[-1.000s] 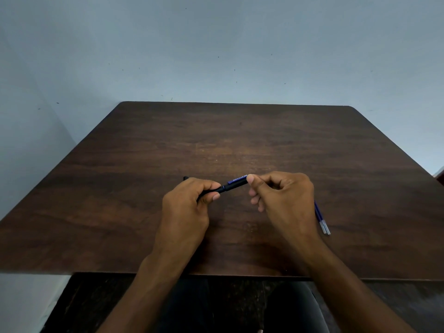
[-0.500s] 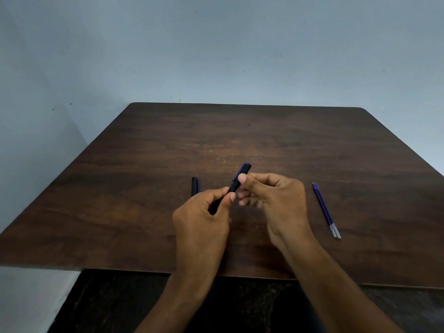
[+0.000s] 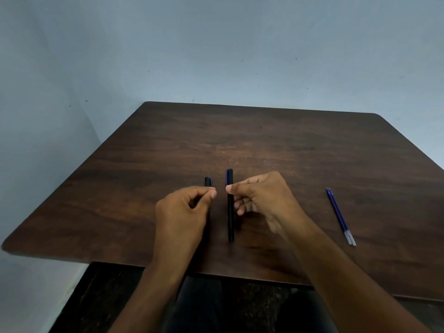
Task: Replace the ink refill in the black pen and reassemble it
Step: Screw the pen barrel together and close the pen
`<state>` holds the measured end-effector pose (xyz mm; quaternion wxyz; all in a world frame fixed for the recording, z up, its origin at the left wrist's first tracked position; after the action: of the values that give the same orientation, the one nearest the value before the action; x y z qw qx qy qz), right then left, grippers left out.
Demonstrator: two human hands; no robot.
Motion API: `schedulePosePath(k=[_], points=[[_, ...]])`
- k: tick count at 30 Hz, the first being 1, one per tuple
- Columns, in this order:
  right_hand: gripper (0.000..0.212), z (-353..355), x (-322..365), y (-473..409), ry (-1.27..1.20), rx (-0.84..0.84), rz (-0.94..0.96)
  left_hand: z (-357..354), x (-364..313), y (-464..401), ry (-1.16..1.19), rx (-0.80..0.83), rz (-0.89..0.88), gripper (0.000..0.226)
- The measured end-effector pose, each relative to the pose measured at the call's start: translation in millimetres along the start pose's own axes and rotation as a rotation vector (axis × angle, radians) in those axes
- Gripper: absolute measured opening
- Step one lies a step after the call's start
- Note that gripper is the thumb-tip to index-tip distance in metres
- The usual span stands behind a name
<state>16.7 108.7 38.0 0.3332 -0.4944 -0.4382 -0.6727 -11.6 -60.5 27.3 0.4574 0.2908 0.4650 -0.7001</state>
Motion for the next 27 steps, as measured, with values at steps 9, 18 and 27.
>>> schedulePosePath(k=[9,18,27], points=[[0.024,-20,16,-22,0.463,0.023,-0.112,5,23,-35,-0.186,0.031,0.195,0.014],[0.036,-34,17,-27,0.648,0.055,-0.117,-9,26,-38,-0.254,0.054,0.225,0.014],[0.039,-43,20,-29,0.827,-0.045,-0.093,-12,29,-41,-0.263,0.09,0.236,0.013]])
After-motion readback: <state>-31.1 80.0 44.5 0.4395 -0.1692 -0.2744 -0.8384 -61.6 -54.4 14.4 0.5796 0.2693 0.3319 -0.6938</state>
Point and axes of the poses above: each hand's wrist, its own y-axis away from the middle knuckle, its own z-axis out of the back of the hand, x = y × z, the point moved 2 cm from there along -y, towards the middle knuckle, and after that the axes turned 4 degrees about y, right-handed, at the moved point
